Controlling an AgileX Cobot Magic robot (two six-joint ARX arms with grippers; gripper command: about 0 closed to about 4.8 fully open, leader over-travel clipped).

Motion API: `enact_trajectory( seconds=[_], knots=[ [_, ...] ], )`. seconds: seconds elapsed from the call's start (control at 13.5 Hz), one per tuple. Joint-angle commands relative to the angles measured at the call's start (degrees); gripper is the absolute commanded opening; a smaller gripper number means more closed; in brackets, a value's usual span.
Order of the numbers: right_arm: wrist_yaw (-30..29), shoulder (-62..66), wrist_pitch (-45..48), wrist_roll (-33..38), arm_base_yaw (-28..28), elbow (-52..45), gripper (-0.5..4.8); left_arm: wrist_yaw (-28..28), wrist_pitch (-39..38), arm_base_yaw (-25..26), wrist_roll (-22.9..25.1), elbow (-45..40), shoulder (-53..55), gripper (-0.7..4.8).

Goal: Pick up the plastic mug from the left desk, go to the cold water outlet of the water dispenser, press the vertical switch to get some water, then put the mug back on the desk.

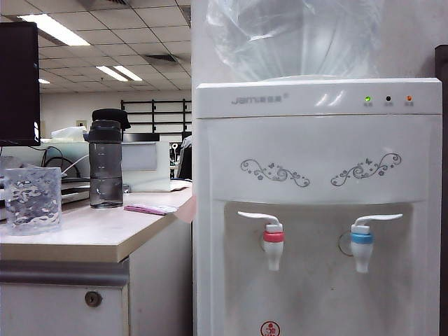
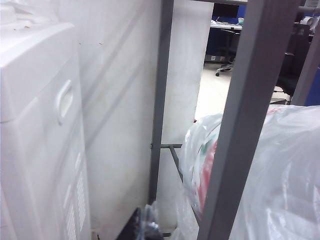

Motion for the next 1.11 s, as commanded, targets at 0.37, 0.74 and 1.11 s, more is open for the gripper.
enact_trajectory(
  seconds=[0.37, 0.74, 1.11],
  knots=[
    [0.1, 0.0, 0.9, 0.2, 0.0, 0.0, -0.01, -3.4, -0.3, -3.5, 0.0, 0.0, -0.1, 0.03],
    [-0.5, 0.0, 1.1, 0.2, 0.1, 0.0, -0.01, -3.7, -1.2, -3.5, 0.0, 0.0, -0.1, 0.03],
    [-4.2, 0.3, 0.7, 9.2, 0.1, 11.5, -0.01, -4.1, 5.6, -3.6, -4.5, 0.7, -0.1, -0.06]
  ],
)
